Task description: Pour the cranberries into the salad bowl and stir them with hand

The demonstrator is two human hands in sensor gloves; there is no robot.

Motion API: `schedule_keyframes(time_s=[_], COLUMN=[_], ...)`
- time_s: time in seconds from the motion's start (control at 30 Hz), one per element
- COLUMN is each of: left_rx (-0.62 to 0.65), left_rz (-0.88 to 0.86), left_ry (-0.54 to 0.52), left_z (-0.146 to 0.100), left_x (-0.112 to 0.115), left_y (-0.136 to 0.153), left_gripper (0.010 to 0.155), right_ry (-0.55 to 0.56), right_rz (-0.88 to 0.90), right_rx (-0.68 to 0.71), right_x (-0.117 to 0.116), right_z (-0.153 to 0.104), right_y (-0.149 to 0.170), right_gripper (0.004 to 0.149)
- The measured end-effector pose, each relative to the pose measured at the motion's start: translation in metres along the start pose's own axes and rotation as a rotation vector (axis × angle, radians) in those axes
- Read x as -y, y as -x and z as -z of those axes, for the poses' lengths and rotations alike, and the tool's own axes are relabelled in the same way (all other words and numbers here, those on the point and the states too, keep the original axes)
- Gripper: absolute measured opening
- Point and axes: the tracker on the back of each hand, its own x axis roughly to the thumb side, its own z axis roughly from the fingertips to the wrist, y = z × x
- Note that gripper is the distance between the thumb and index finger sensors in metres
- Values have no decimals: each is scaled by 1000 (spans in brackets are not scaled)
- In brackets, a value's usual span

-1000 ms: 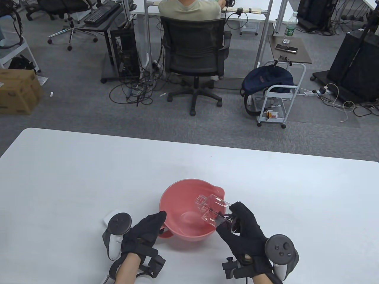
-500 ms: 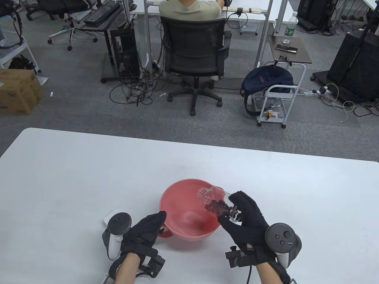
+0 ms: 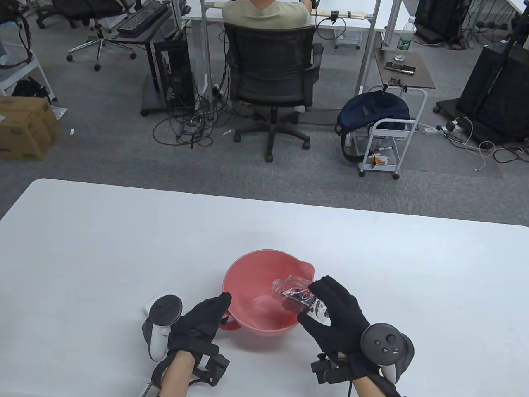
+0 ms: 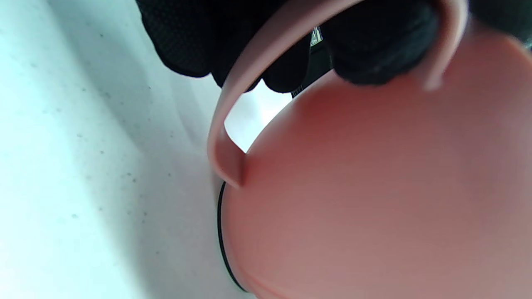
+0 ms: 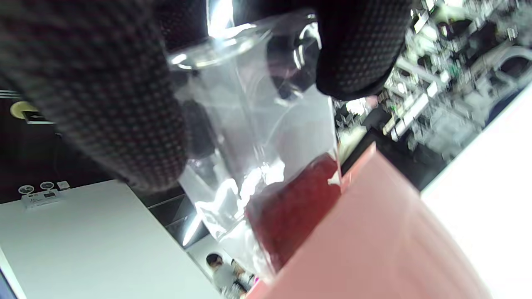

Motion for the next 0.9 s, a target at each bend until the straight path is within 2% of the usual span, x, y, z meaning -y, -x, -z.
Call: schedule_keyframes(time_s=[0.03, 0.07, 0.1, 0.13, 0.17, 0.2, 0.23, 0.27, 0.3, 0.33, 0.37, 0.4, 0.43, 0.5, 0.57, 0.6, 0.63, 0.67, 0.73, 0.77, 0.8, 0.83, 0.9], left_rx=[1, 1, 2, 1, 1, 1, 2, 2, 2, 2, 1, 0, 0, 1, 0, 0, 0, 0, -1, -1, -2, -3, -5], left_rz=[3, 4, 1, -3, -4, -3, -2, -1, 1, 1, -5, -8, -9, -2, -5, -12, -14, -11, -3, -9, -19, -24, -23], left_ry=[-3, -5, -9, -9, -9, -8, -8, -7, -7, -8, -8, -7, -4, -4, -6, -7, -5, -3, -3, -7, -7, -5, -3], left_z=[0, 0, 0, -1, -1, -1, 0, 0, 0, 0, 0, 0, 0, 0, 0, 0, 0, 1, 1, 1, 1, 1, 1], left_x=[0, 0, 0, 0, -1, 0, 0, 0, -1, -1, -1, 0, 0, 0, 0, 0, 0, 0, -1, 0, -1, -1, -2], left_y=[0, 0, 1, 1, 1, 1, 1, 1, 1, 1, 2, 2, 1, 1, 2, 2, 2, 1, 1, 2, 2, 3, 3], left_gripper=[63, 63, 63, 63, 63, 63, 63, 63, 62, 63, 62, 63, 62, 62, 62, 62, 62, 62, 62, 62, 62, 62, 62], right_ry=[38, 88, 87, 45, 7, 30, 71, 86, 54, 27, 11, 42, 96, 48, 14, 89, 97, 73, 16, 72, 108, 85, -2], right_rz=[58, 13, -103, -120, -16, 79, 66, -31, -96, -77, 27, 70, -30, -122, 60, 74, -56, -101, 25, 115, 32, -44, 19], right_rx=[-5, 8, 38, 36, -3, -11, -9, 20, 41, 32, 6, 1, 29, 49, -7, -10, 23, 38, -14, -30, -16, 7, -17], right_x=[-2, -2, 0, 1, 0, -2, -2, -1, 1, 1, -1, -2, -1, 1, 0, -1, 2, 3, 2, 0, 1, 3, 2], right_z=[-3, -3, -2, -1, -1, -3, -4, -3, -1, -1, -3, -4, -4, -1, -3, -4, -3, -2, -1, -4, -4, -2, -1], right_y=[-1, -3, -5, -4, -1, -3, -4, -7, -7, -6, -3, -4, -7, -6, -2, -4, -5, -5, -1, -2, -4, -4, -1], right_gripper=[72, 71, 71, 71, 71, 71, 71, 71, 71, 71, 71, 71, 71, 71, 71, 71, 71, 71, 71, 71, 70, 71, 71])
